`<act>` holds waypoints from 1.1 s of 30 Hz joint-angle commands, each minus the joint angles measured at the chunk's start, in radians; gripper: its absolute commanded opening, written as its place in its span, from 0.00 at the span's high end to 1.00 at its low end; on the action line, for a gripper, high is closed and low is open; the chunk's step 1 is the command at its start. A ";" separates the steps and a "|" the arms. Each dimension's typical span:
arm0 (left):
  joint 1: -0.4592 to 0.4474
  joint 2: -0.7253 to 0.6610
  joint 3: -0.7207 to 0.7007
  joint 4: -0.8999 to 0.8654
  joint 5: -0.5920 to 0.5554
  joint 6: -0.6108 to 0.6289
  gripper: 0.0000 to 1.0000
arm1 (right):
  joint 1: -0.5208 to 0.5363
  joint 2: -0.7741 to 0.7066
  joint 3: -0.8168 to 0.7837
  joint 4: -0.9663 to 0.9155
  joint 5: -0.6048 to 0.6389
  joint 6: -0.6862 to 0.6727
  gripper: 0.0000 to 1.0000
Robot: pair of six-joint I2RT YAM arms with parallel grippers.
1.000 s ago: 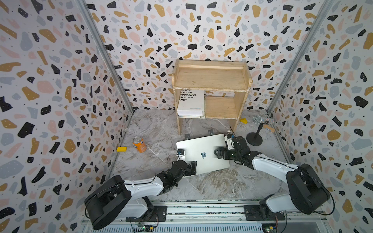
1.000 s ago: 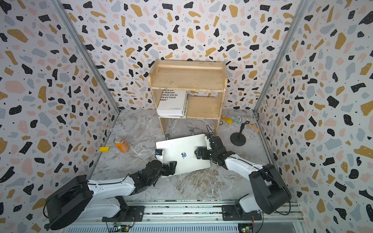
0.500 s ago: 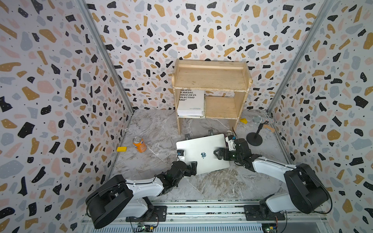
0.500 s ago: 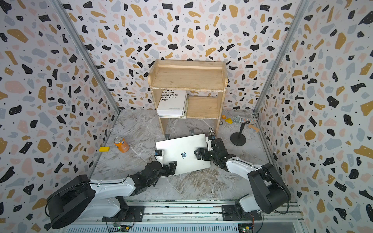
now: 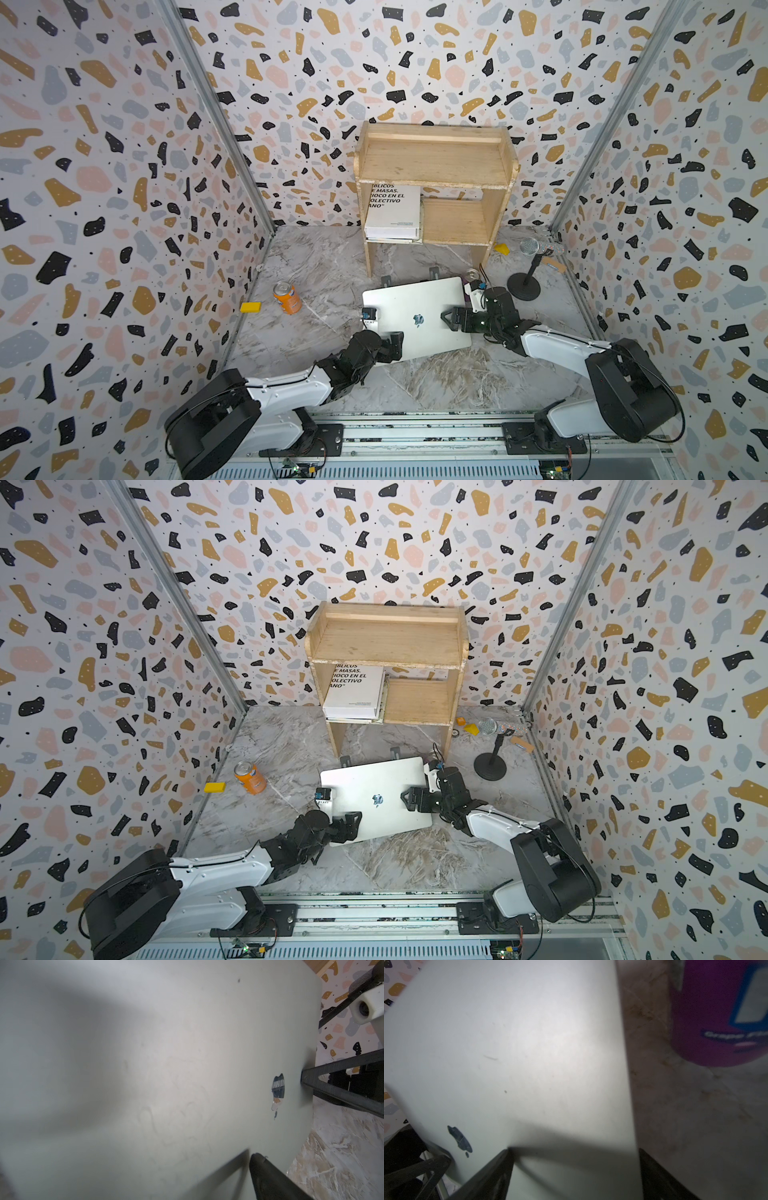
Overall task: Close the laptop lid and set it aside
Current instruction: Pick up the laptop from the computer stand.
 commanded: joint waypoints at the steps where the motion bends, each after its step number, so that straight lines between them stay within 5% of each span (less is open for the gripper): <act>1: -0.010 -0.029 0.106 0.060 0.103 0.029 0.07 | 0.026 -0.017 0.043 -0.089 -0.116 0.008 0.07; 15: -0.010 -0.025 0.194 0.006 0.129 0.049 0.07 | 0.027 -0.113 0.121 -0.157 -0.156 0.022 0.08; 33: -0.010 -0.182 0.168 -0.085 0.118 0.025 0.06 | 0.028 -0.259 0.115 -0.204 -0.194 0.062 0.09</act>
